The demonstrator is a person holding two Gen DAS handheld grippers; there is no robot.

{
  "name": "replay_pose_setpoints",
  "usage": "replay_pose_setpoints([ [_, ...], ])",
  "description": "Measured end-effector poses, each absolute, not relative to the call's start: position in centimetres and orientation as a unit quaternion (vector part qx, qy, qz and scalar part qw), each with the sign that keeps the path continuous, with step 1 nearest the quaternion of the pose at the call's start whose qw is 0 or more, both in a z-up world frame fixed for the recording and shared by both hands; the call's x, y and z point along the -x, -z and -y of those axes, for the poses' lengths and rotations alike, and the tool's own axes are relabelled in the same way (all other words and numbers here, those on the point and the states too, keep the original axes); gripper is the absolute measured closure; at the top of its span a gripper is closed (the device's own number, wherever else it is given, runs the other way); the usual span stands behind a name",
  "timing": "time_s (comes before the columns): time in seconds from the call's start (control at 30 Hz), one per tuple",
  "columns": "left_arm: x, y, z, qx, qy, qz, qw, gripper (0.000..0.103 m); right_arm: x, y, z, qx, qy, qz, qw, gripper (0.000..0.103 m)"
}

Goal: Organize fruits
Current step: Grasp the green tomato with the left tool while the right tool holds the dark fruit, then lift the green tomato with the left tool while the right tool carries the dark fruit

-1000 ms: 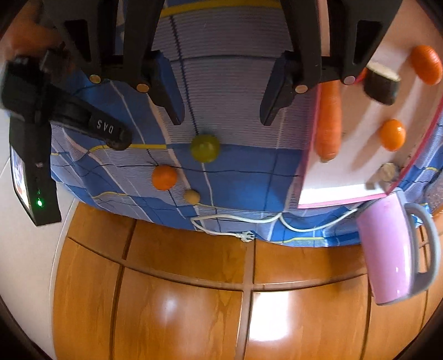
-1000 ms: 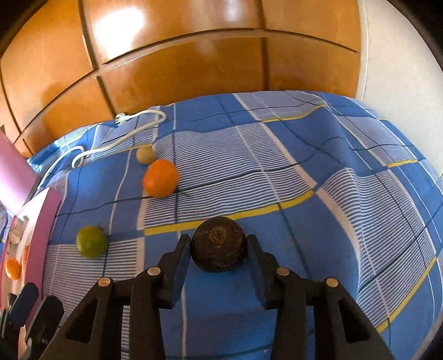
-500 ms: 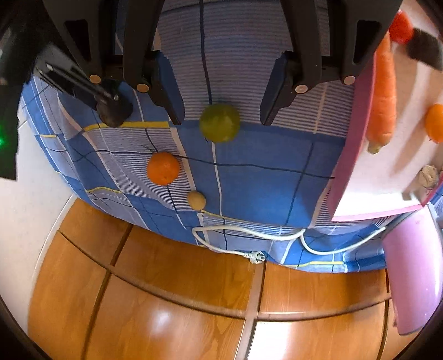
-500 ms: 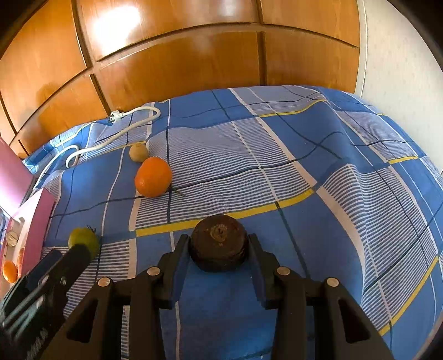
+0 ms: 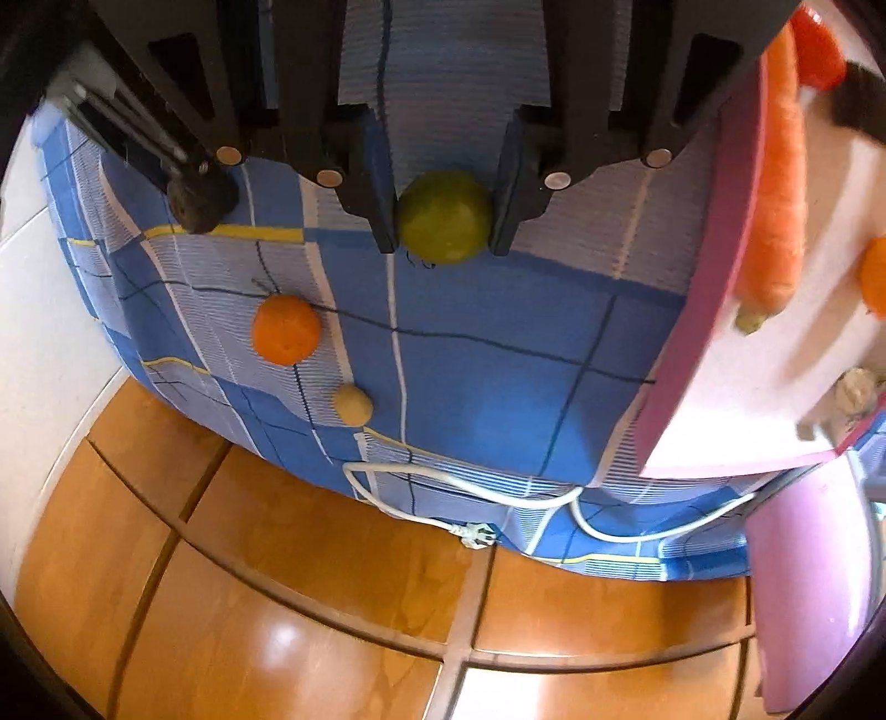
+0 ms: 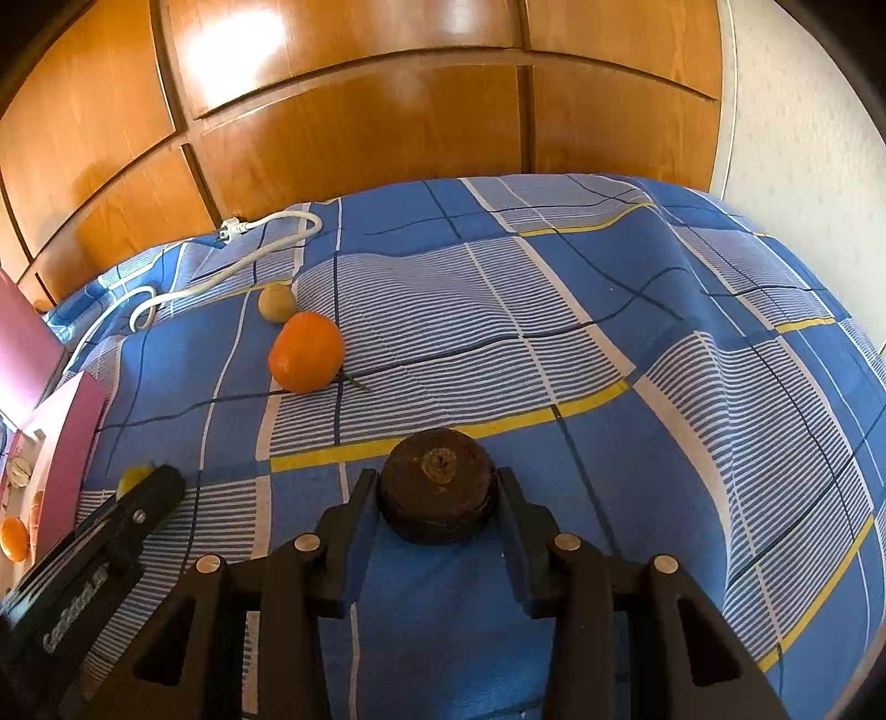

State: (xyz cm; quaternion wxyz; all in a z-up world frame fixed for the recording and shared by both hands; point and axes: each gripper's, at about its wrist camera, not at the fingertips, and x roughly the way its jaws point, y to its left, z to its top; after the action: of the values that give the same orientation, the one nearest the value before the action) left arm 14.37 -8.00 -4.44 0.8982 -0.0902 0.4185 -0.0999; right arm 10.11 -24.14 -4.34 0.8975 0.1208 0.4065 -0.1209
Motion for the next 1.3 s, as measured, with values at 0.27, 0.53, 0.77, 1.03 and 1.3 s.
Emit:
replay_pose_setpoints([
  [0.27, -9.6, 4.3, 7.5, 0.045, 0.091, -0.4, 0.911, 0.07, -10.1, 4.3, 24.2, -0.124, 0.116, -0.402, 0.9, 0.058],
  [0.53, -5.9, 4.7, 8.1, -0.019, 0.086, -0.376, 0.922, 0.07, -9.6, 4.1, 23.9, -0.117, 0.115, -0.403, 0.9, 0.061],
  [0.77, -4.3, 4.7, 8.1, -0.02, 0.097, -0.365, 0.926, 0.07, -9.2, 3.8, 22.1, -0.104, 0.072, -0.411, 0.903, 0.062],
  [1.03, -3.9, 4.5, 7.8, 0.008, 0.118, -0.363, 0.924, 0.071, -9.2, 4.0, 21.6, -0.11, 0.057, -0.42, 0.899, 0.062],
  [1.3, -3.6, 4.4, 7.6, 0.023, 0.131, -0.364, 0.922, 0.071, -8.8, 3.8, 21.3, -0.12, 0.052, -0.419, 0.898, 0.062],
])
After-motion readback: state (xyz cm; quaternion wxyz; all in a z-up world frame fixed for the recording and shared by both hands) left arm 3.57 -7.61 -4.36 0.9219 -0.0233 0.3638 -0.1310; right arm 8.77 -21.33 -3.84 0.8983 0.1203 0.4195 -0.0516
